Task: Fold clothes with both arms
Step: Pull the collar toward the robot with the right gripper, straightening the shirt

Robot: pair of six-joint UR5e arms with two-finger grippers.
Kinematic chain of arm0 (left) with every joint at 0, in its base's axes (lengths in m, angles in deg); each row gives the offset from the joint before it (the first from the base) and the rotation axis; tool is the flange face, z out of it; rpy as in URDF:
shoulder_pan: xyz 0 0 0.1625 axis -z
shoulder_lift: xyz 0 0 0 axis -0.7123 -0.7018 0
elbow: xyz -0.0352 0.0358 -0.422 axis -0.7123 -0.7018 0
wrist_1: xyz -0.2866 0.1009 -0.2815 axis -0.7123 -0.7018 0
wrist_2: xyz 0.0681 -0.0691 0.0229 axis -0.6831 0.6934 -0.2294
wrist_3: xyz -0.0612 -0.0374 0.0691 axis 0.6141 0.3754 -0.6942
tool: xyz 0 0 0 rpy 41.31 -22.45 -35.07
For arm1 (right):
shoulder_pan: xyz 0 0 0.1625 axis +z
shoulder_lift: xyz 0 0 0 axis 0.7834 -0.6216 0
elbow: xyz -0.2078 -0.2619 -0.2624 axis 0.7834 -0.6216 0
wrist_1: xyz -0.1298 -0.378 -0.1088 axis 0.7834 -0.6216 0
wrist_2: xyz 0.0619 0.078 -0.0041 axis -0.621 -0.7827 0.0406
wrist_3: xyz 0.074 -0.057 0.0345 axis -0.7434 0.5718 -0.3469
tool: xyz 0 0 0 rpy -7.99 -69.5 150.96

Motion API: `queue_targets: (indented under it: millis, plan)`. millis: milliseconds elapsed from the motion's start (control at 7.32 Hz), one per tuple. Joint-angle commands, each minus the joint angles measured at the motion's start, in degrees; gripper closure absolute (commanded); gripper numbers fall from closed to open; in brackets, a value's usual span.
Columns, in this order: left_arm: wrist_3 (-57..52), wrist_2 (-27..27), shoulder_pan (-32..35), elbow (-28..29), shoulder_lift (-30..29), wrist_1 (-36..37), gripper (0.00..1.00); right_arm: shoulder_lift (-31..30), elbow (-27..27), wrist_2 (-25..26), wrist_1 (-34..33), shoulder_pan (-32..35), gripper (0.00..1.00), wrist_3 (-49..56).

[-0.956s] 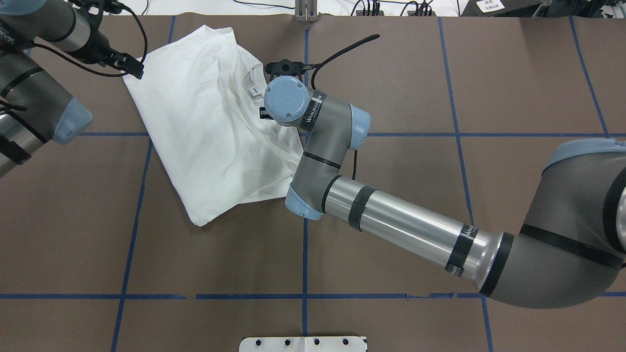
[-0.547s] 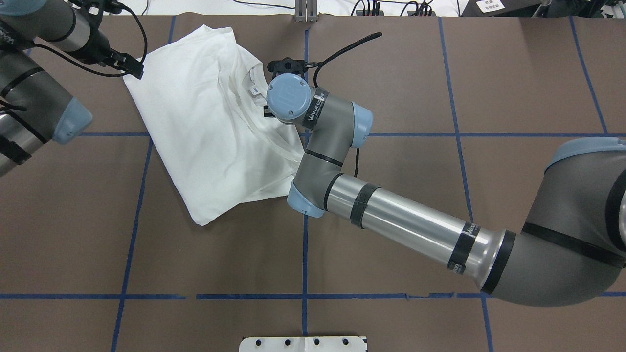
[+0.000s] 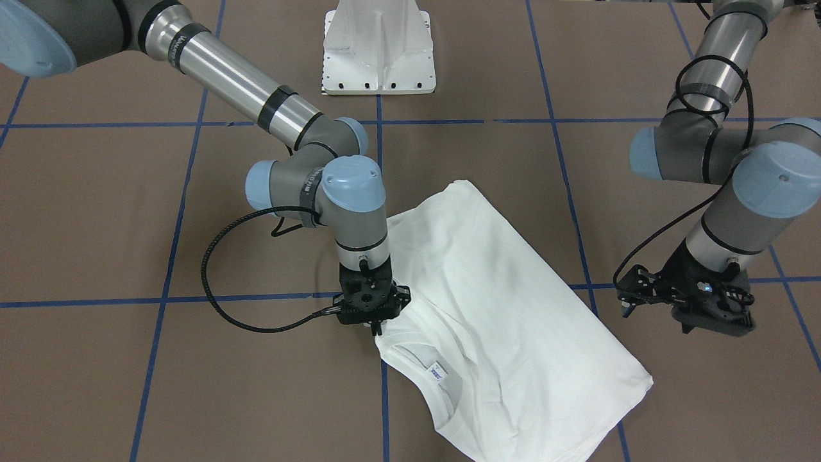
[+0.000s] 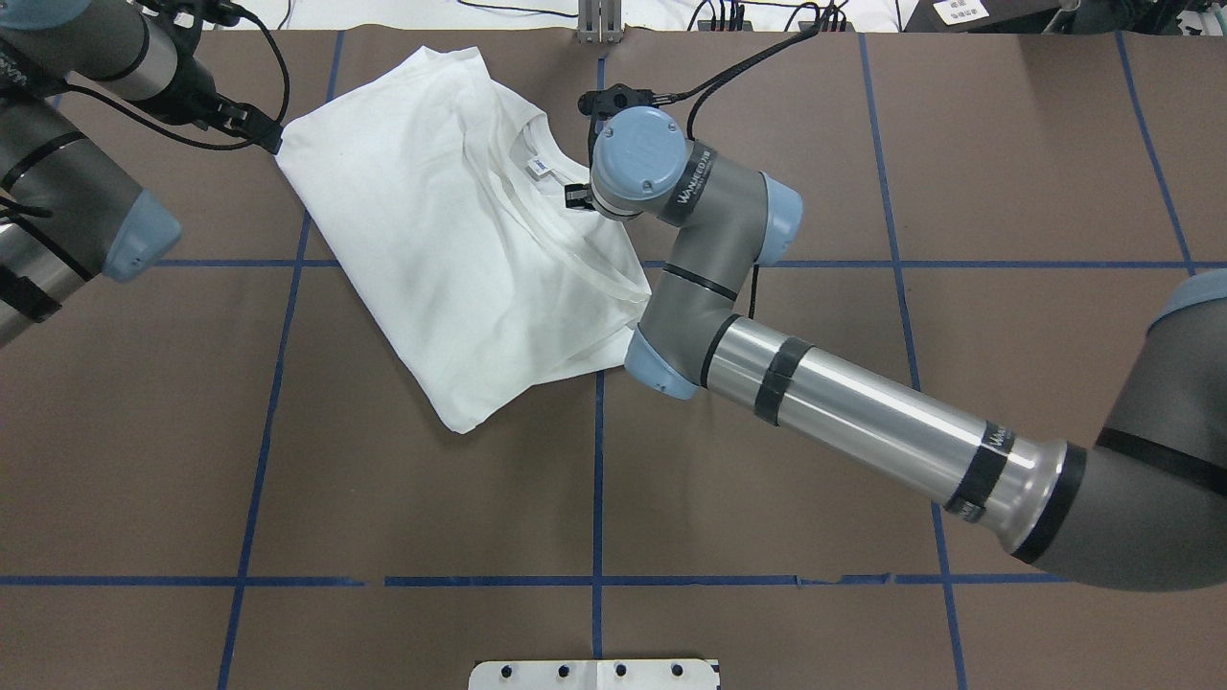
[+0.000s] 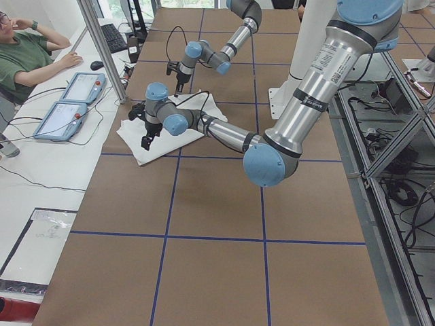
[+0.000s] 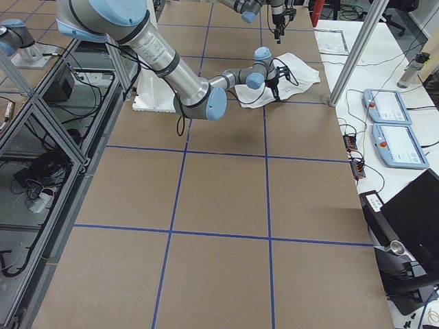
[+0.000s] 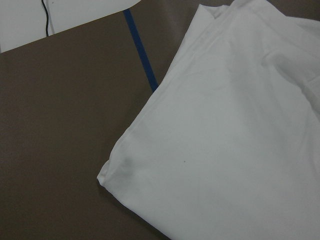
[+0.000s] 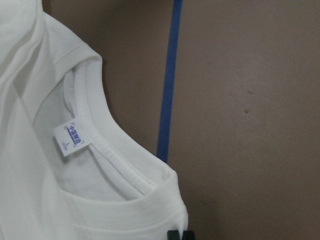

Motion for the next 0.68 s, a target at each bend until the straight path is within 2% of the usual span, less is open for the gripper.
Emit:
queue_targets:
  millis: [0, 273, 410, 547]
  plan:
    - [-0.02, 0.00, 0.00, -0.19, 0.00, 0.03, 0.00, -12.25, 17.87, -0.47, -4.79, -1.54, 1.00, -0.64]
    - [-0.02, 0.09, 0.00, -0.19, 0.26, 0.03, 0.00, -21.11, 32.28, 2.60, -10.50, -6.80, 1.00, -2.40]
    - [-0.02, 0.09, 0.00, -0.97, 0.87, 0.03, 0.00, -23.51, 37.92, 5.57, -14.36, -10.13, 1.00, -4.93]
    - [-0.02, 0.09, 0.00, -1.42, 1.31, 0.03, 0.00, -25.19, 40.85, 7.95, -16.05, -12.78, 1.00, -6.61]
